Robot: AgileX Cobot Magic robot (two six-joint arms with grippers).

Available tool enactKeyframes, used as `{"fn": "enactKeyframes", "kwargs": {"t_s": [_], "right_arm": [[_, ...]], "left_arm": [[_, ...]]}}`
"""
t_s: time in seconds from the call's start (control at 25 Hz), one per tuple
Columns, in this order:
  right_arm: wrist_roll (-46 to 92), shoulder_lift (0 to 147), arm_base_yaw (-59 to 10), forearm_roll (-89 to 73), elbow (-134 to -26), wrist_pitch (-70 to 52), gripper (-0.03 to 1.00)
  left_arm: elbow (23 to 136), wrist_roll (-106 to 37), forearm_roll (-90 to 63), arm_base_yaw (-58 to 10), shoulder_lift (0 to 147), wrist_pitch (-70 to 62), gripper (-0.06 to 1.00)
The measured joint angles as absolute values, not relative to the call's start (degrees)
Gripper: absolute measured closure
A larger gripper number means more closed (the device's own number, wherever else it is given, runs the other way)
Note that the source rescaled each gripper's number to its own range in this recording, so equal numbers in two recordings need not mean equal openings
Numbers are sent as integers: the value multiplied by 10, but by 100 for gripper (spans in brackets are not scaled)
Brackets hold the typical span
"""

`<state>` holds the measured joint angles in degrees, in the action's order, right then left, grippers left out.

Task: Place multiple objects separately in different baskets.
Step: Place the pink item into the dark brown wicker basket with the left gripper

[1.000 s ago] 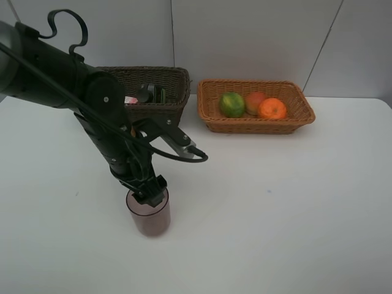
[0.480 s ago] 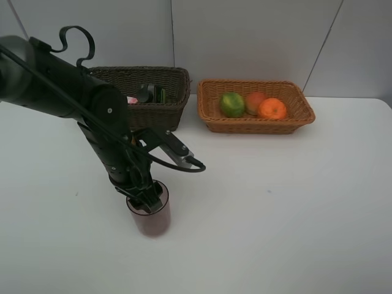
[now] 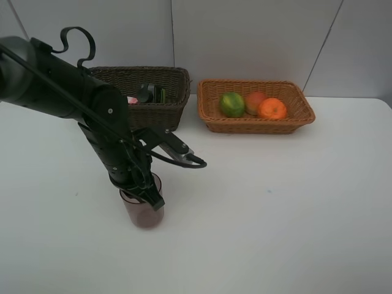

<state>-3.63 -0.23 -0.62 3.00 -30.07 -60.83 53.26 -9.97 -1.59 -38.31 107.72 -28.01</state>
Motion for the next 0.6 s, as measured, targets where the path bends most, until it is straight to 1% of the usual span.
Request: {"fn": "enactKeyframes", "kwargs": {"t_s": [0.6], "right_arm": [[-36,-2,-6,30,-301,-608,7]], "left_arm": [[533,-85,-16,-383,1077,-280,94]]}}
